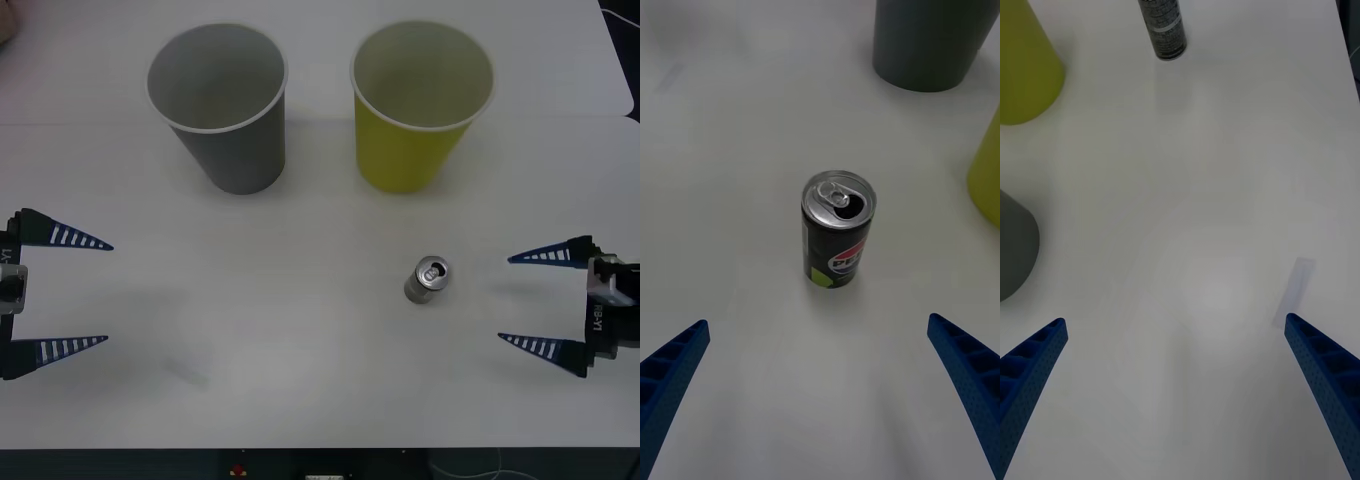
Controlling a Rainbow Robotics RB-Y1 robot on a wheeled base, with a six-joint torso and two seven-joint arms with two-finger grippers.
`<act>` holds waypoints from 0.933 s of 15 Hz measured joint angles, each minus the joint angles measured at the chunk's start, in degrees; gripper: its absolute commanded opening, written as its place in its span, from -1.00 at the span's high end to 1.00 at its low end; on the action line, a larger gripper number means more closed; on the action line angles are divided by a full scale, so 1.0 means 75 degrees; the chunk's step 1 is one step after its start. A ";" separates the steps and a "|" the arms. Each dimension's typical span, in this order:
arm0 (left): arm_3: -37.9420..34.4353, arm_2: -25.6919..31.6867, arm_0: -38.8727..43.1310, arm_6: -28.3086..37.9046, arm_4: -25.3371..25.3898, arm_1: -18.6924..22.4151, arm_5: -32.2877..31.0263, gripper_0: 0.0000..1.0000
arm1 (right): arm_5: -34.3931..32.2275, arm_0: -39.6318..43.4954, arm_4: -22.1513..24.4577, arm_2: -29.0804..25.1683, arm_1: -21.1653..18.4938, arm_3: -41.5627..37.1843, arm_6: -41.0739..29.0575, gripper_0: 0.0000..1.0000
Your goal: Put the can into the green bin and the plastic bottle into the gray bin
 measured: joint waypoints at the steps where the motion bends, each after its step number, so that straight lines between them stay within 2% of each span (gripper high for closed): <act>1: 0.0000 0.0000 0.0000 0.0000 0.0000 0.0000 0.0000 -1.00 | 0.0000 -0.0150 -0.0045 0.0133 0.0118 0.0245 0.0241 -1.00; 6: 0.0000 0.0000 0.0000 0.0000 0.0000 0.0000 0.0000 -1.00 | 0.0000 -0.0834 -0.0054 0.0522 0.0853 0.1384 0.1130 -1.00; 14: 0.0000 0.0000 0.0000 0.0000 0.0000 0.0000 0.0000 -1.00 | -0.0056 -0.1772 -0.0046 0.0848 0.2064 0.2864 0.1430 -1.00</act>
